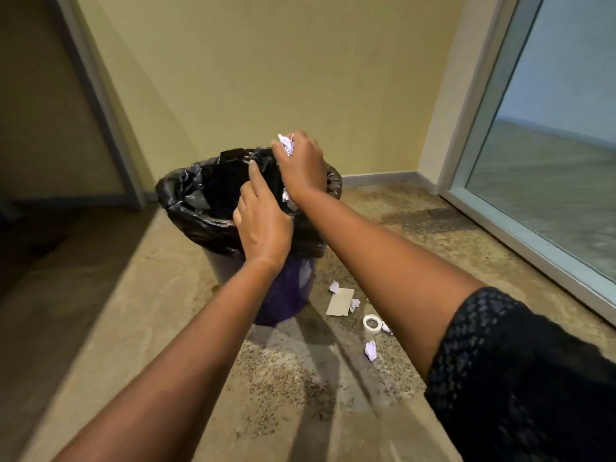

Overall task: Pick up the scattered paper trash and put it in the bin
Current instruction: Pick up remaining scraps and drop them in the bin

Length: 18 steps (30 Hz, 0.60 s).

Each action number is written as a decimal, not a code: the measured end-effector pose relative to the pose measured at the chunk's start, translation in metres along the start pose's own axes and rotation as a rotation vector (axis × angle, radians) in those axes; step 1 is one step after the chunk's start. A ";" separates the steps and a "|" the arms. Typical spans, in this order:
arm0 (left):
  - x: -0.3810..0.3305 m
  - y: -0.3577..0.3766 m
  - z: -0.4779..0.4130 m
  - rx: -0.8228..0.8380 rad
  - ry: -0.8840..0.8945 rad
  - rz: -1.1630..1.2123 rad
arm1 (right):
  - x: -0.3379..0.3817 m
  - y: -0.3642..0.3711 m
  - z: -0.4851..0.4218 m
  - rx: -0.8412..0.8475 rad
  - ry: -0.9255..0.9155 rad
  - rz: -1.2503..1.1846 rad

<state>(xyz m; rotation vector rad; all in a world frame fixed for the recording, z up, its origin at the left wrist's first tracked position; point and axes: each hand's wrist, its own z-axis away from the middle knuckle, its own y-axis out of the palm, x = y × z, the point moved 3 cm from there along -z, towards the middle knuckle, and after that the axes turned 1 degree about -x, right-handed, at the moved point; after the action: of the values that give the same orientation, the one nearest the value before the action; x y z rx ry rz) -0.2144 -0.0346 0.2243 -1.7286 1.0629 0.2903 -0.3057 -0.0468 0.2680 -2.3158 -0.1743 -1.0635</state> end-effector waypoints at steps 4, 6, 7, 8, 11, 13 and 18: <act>0.002 0.006 0.003 -0.017 0.052 -0.038 | -0.010 0.021 0.003 0.242 0.048 0.152; 0.002 0.009 0.005 -0.017 0.068 -0.060 | -0.018 0.021 0.008 0.331 0.074 0.176; 0.001 0.011 0.006 -0.024 0.090 -0.068 | -0.022 0.018 0.011 0.340 0.072 0.183; -0.002 0.012 0.008 -0.032 0.122 -0.074 | -0.025 0.014 0.013 0.320 0.057 0.171; -0.013 0.021 0.021 0.000 0.266 -0.104 | -0.035 -0.012 0.022 0.184 -0.043 0.075; -0.020 0.032 0.032 0.031 0.390 -0.151 | -0.045 -0.034 0.031 0.092 -0.090 0.049; -0.033 0.069 0.064 0.058 0.774 -0.336 | -0.106 -0.084 0.063 0.028 -0.015 0.196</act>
<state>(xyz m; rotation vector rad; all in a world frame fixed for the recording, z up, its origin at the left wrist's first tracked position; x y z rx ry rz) -0.2681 0.0327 0.1731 -1.9725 1.2580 -0.6679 -0.3653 0.0696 0.1961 -2.2628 0.0322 -0.9400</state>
